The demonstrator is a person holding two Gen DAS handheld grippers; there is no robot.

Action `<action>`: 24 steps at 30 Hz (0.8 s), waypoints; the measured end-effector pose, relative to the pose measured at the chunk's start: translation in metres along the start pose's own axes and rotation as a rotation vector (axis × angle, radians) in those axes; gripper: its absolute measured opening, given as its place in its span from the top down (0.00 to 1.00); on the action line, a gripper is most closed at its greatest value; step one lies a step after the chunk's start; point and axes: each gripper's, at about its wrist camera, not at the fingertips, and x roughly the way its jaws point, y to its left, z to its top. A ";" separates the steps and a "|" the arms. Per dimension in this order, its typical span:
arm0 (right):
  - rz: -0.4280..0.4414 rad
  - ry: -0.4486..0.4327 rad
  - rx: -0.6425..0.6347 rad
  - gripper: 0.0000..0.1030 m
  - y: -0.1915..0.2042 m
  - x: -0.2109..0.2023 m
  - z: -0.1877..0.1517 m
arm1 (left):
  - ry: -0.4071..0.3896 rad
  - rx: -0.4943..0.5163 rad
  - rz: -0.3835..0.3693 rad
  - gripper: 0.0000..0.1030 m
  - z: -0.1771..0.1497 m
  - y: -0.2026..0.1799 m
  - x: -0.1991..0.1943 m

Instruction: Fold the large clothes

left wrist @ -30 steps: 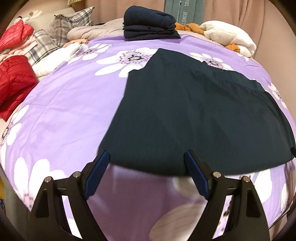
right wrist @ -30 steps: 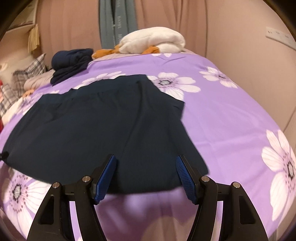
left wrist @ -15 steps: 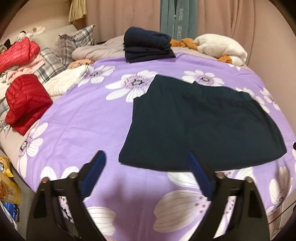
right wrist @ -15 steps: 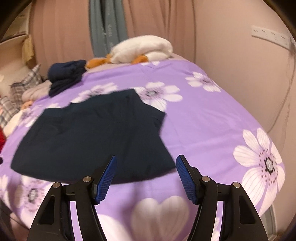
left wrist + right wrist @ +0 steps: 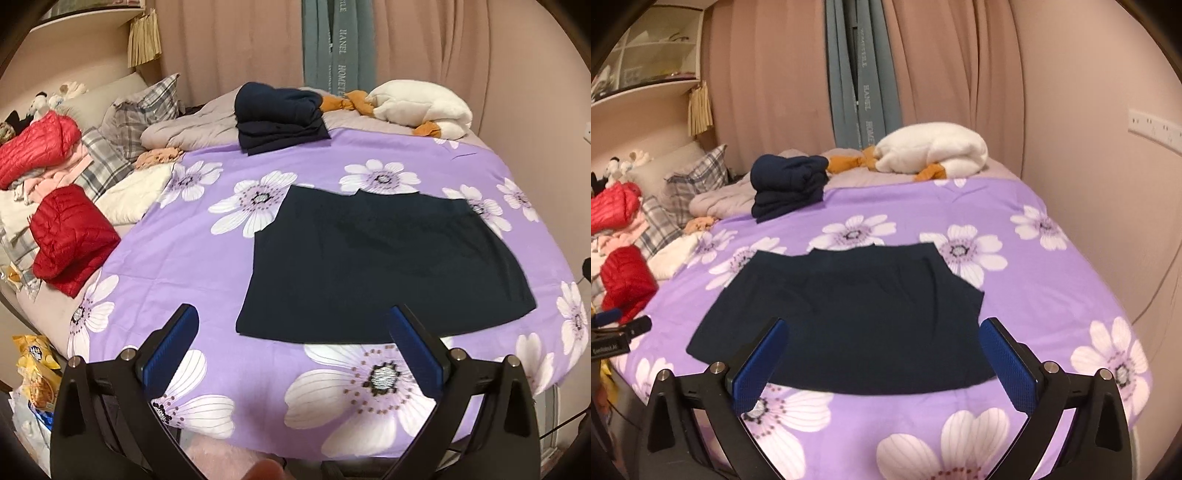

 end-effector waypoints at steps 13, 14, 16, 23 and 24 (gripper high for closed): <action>0.057 0.172 0.018 0.01 0.030 -0.013 0.034 | -0.025 -0.015 -0.037 0.00 0.034 -0.020 -0.058; 0.066 0.176 0.000 0.01 0.034 -0.015 0.034 | -0.018 -0.013 -0.028 0.00 0.036 -0.021 -0.060; 0.076 0.180 -0.024 0.01 0.041 -0.019 0.035 | -0.006 -0.013 -0.002 0.00 0.037 -0.022 -0.063; 0.133 0.211 -0.067 0.01 0.055 -0.021 0.035 | -0.005 -0.022 -0.022 0.00 0.037 -0.019 -0.072; 0.134 0.209 -0.067 0.01 0.055 -0.021 0.036 | -0.008 -0.016 -0.022 0.00 0.037 -0.020 -0.073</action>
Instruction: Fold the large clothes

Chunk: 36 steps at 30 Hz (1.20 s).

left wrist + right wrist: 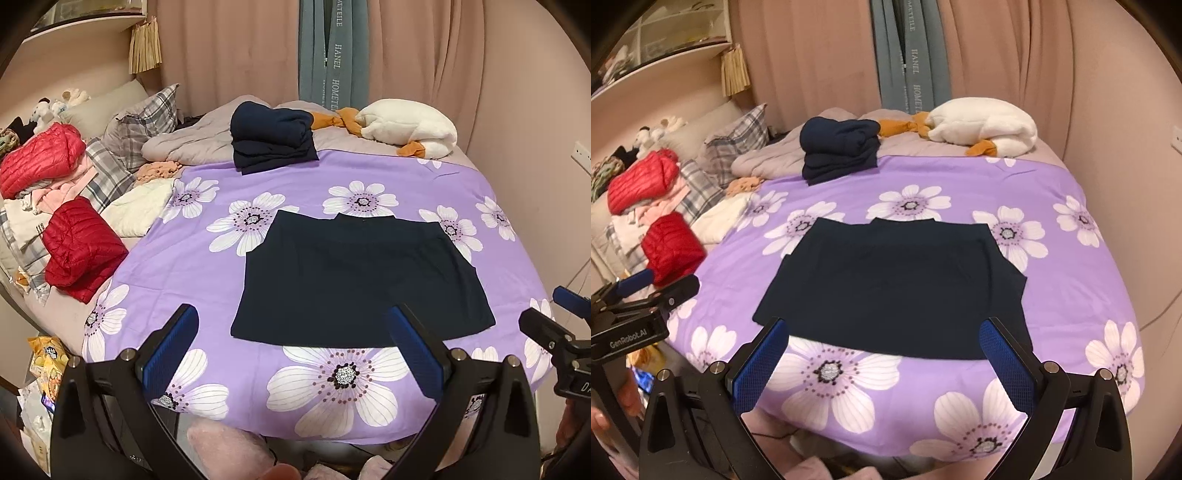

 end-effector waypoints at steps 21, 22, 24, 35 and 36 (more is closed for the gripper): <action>0.002 -0.026 0.008 0.01 -0.001 -0.005 0.006 | -0.021 0.032 0.007 0.00 0.001 0.000 -0.010; 0.002 -0.027 0.009 0.01 -0.002 -0.005 0.006 | -0.021 0.033 0.008 0.00 0.001 -0.001 -0.010; 0.002 -0.027 0.012 0.01 -0.003 -0.005 0.006 | -0.022 0.035 0.009 0.00 0.001 -0.001 -0.010; 0.000 -0.025 0.011 0.01 -0.003 -0.004 0.007 | -0.012 0.049 0.010 0.00 0.001 -0.003 -0.006; -0.002 -0.025 0.012 0.01 -0.003 -0.004 0.007 | -0.012 0.049 0.010 0.00 0.001 -0.003 -0.006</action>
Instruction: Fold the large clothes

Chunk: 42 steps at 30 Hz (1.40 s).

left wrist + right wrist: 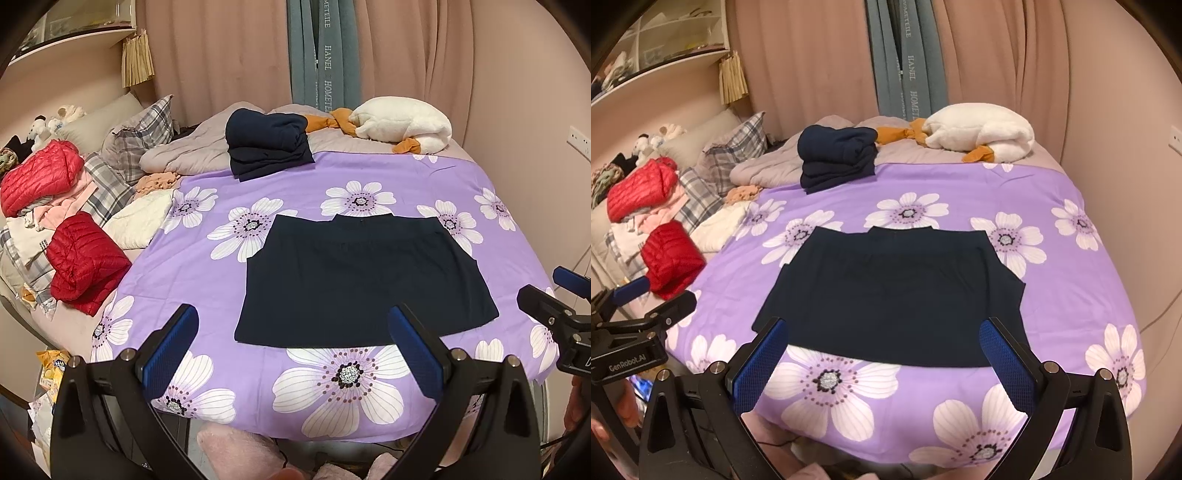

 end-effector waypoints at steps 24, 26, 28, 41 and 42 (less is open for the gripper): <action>0.003 0.005 0.007 0.01 0.005 0.005 -0.003 | 0.003 0.012 -0.002 0.00 -0.002 0.004 0.005; 0.002 0.004 0.007 0.01 0.004 0.004 -0.002 | 0.003 0.013 -0.003 0.00 -0.002 0.003 0.005; 0.003 0.004 0.005 0.01 0.003 0.004 -0.002 | 0.002 0.013 -0.002 0.00 -0.002 0.003 0.005; 0.005 0.008 0.007 0.01 0.004 0.006 -0.002 | 0.001 0.018 -0.002 0.00 -0.002 0.004 0.007; 0.005 0.008 0.007 0.01 0.006 0.007 -0.003 | -0.001 0.018 -0.003 0.00 -0.002 0.005 0.007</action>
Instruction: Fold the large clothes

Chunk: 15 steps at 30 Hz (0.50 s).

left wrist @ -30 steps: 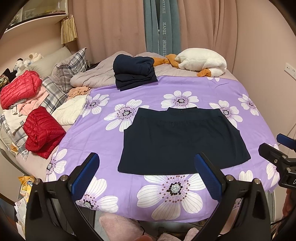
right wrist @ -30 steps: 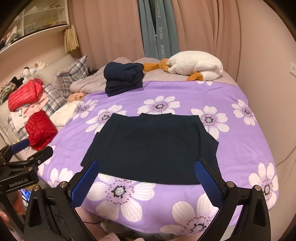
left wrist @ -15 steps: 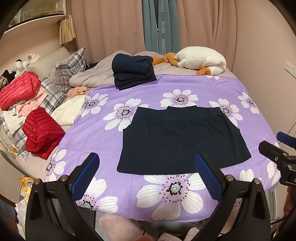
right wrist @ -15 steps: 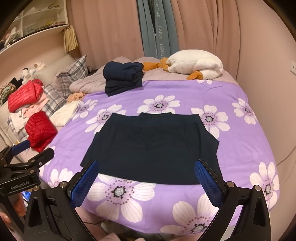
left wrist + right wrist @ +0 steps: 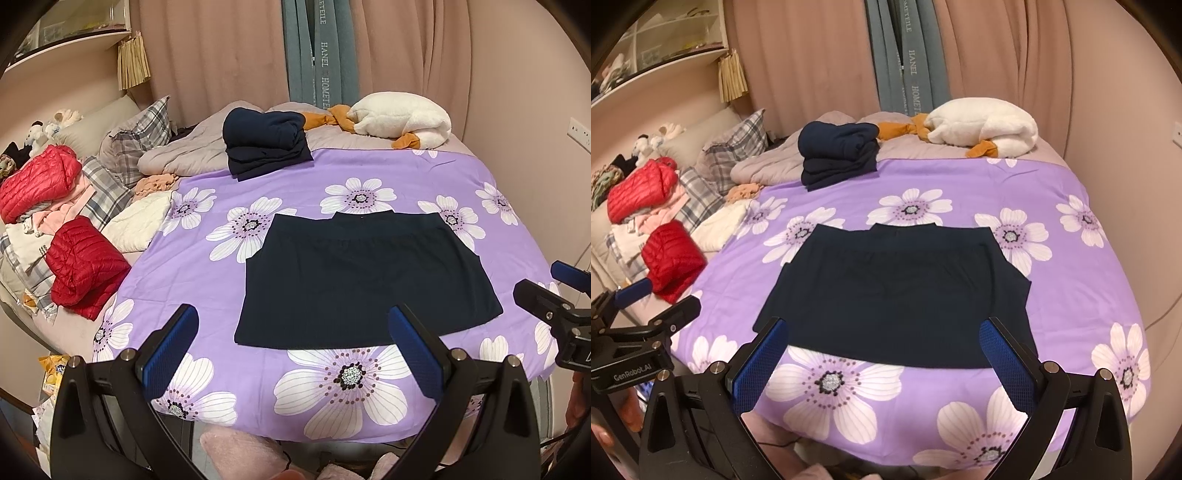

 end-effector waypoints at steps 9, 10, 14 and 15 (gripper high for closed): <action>0.004 0.003 0.004 0.01 0.000 0.002 0.000 | -0.004 0.006 -0.005 0.00 0.000 0.001 0.000; 0.005 0.003 0.004 0.01 0.001 0.002 -0.001 | -0.006 0.006 -0.005 0.00 0.001 0.001 0.001; 0.005 0.000 0.003 0.01 0.002 0.002 -0.001 | -0.004 0.006 -0.005 0.00 0.001 0.002 0.001; 0.006 -0.001 0.003 0.01 0.003 0.002 -0.002 | -0.004 0.004 -0.005 0.00 0.001 0.002 0.001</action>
